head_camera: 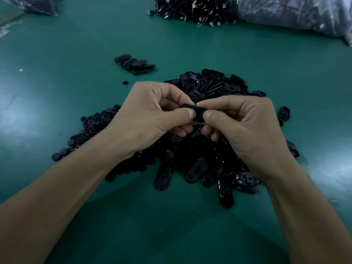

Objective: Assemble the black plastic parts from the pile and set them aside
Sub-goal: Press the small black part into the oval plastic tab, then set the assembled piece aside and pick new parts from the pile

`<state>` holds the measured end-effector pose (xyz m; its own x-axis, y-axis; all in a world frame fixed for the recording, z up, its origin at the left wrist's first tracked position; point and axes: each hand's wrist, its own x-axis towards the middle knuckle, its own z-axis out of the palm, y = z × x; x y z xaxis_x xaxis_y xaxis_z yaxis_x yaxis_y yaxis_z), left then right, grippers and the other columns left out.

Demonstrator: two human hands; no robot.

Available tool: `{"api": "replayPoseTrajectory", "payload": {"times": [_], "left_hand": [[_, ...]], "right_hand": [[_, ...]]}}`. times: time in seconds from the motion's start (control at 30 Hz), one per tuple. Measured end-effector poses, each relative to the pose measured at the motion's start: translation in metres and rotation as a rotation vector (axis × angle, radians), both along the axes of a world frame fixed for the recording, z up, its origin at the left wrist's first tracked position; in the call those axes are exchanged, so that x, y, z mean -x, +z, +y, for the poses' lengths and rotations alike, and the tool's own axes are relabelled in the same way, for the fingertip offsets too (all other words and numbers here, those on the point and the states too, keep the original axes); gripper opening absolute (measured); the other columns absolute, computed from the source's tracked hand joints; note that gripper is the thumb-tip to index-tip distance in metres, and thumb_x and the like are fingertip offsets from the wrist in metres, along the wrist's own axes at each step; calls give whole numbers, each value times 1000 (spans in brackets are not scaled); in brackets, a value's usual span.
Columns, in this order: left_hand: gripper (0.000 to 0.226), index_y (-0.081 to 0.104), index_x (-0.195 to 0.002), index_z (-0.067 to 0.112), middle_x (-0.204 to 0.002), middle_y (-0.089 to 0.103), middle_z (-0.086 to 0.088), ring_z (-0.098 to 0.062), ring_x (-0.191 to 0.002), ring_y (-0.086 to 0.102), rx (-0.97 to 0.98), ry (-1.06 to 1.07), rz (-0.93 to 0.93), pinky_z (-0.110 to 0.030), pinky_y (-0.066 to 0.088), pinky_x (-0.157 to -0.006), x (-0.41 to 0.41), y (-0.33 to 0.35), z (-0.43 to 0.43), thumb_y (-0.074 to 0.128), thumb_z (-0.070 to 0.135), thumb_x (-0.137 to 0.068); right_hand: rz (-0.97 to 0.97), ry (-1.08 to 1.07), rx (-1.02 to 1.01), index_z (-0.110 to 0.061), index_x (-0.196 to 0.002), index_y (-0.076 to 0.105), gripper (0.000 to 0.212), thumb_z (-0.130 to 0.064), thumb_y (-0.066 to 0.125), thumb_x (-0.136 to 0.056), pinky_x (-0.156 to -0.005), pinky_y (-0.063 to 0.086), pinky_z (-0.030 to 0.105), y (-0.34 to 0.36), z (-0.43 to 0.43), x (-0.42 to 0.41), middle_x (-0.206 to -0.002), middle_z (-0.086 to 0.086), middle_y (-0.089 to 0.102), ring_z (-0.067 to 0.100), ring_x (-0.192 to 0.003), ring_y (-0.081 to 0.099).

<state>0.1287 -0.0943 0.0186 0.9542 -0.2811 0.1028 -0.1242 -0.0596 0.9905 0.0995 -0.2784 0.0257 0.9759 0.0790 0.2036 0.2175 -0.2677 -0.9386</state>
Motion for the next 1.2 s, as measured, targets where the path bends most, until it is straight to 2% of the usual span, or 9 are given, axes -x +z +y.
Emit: {"api": "replayPoseTrajectory", "payload": {"times": [0.13, 0.23, 0.37, 0.5, 0.63, 0.73, 0.87, 1.03, 1.2], "left_hand": [[16, 68, -81, 15, -64, 72, -4, -17, -57, 71, -68, 76, -76, -22, 57, -56, -5, -4, 3, 74, 2, -86], [17, 65, -79, 22, -61, 71, 4, -9, -53, 67, -162, 239, -161, -18, 53, -54, -14, -9, 8, 74, 9, -86], [11, 67, -78, 27, -62, 71, 9, -6, -55, 64, -188, 436, -183, -21, 54, -56, -37, -8, 29, 76, 24, -84], [13, 67, -74, 27, -59, 66, 12, -4, -52, 59, -278, 558, -127, -28, 56, -63, -74, -14, 50, 76, 29, -82], [11, 71, -78, 21, -69, 67, -1, -12, -59, 61, -262, 633, -10, -28, 55, -68, -117, -24, 65, 76, 20, -88], [5, 75, -90, 11, -70, 69, -2, -10, -61, 66, -200, 706, 32, -21, 52, -64, -141, -22, 67, 73, 16, -90], [16, 67, -73, 26, -76, 72, -3, -6, -55, 66, -239, 805, 1, -18, 48, -53, -156, -21, 62, 77, 26, -85], [23, 64, -68, 29, -98, 72, -6, -19, -96, 67, -379, 860, -24, -34, 57, -84, -159, -28, 61, 80, 36, -82], [26, 61, -69, 30, -82, 65, 4, -12, -79, 62, -462, 852, -48, -35, 56, -82, -161, -29, 60, 81, 41, -81]], "right_hand": [[-55, -111, 93, -22, -101, 76, 15, -13, 68, -93, -58, 49, 12, -6, 0, -2, -70, -8, 74, 3, -59, 66], [-164, -261, 280, -32, -93, 74, 14, -19, 70, -92, -61, 48, 8, -9, -4, -4, -75, -19, 71, -2, -67, 65], [-186, -309, 500, -29, -93, 74, 4, -28, 71, -90, -64, 39, 11, -11, -12, -4, -71, -14, 58, 2, -66, 54], [-141, -265, 654, -27, -104, 71, 25, -45, 67, -87, -67, 38, 15, -11, -14, -3, -82, -14, 53, 1, -76, 51], [-121, -190, 761, -30, -114, 68, 45, -60, 62, -81, -73, 38, 18, -11, -10, -1, -87, -19, 48, 7, -87, 48], [-109, -178, 798, -31, -117, 67, 42, -57, 67, -84, -74, 31, 10, -13, -10, -2, -87, -19, 43, 6, -91, 42], [-102, -192, 790, -30, -112, 70, 34, -53, 66, -87, -76, 35, 19, -17, -12, -3, -89, -20, 42, 7, -94, 43], [-119, -224, 774, -32, -127, 62, 52, -62, 53, -86, -77, 33, 20, -18, -6, -3, -92, -20, 39, 5, -98, 40], [-134, -216, 811, -35, -128, 63, 44, -57, 55, -91, -77, 27, 4, -20, -3, -1, -93, -18, 36, 1, -96, 31]]}}
